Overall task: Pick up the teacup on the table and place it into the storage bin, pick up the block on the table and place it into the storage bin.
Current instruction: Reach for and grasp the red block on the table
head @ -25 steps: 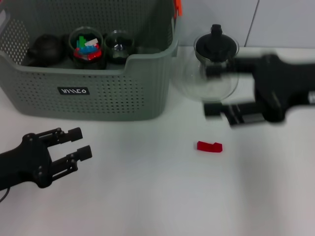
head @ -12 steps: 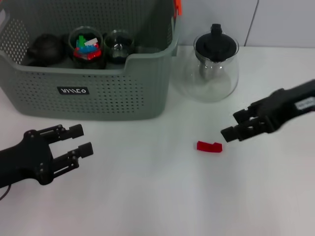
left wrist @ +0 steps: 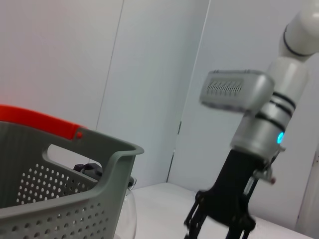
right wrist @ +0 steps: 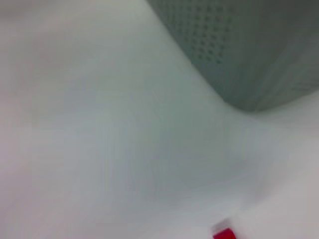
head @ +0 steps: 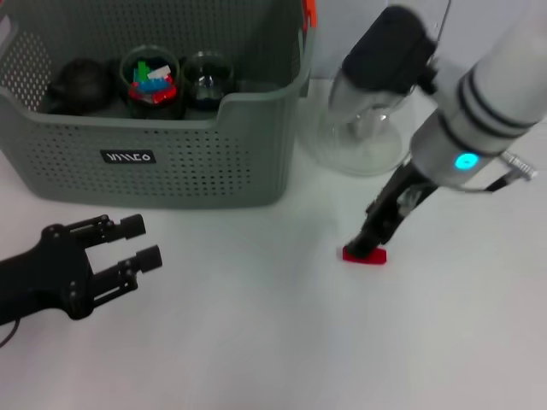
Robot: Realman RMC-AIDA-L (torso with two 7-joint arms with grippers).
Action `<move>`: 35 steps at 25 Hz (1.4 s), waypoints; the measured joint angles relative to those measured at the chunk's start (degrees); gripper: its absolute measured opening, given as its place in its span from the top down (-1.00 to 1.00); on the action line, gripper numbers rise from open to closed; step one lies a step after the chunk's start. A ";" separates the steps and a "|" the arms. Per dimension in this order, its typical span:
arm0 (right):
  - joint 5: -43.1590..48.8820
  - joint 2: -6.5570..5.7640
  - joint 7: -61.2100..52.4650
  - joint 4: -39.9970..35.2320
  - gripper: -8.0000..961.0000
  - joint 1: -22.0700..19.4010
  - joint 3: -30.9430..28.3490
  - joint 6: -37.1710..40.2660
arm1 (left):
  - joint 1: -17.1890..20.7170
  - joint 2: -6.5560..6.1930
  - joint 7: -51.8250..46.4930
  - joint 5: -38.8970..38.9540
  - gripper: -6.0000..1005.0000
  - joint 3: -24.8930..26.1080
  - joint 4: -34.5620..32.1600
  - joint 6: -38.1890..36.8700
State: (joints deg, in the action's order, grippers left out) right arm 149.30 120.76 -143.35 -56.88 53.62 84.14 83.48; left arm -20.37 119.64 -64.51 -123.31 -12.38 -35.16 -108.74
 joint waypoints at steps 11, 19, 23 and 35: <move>-5.29 0.06 1.97 11.31 -0.17 0.33 8.54 -14.85 | -0.02 0.07 0.00 0.00 -0.09 -0.01 0.53 1.26; -5.44 0.05 2.02 13.46 0.03 0.34 8.69 -15.90 | 0.04 0.07 0.00 0.00 -0.10 -0.01 0.54 1.26; -5.45 0.04 2.02 13.44 0.06 0.33 8.71 -15.97 | 0.39 0.15 0.00 0.00 -0.10 -0.01 0.54 1.54; -5.31 -0.16 1.51 13.52 0.24 0.40 8.31 -16.06 | 0.70 0.24 0.00 0.00 -0.10 -0.01 0.53 1.88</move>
State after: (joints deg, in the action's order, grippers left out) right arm 143.99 120.60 -141.83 -43.36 54.02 92.46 67.42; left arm -19.67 119.88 -64.51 -123.31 -12.39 -34.63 -106.85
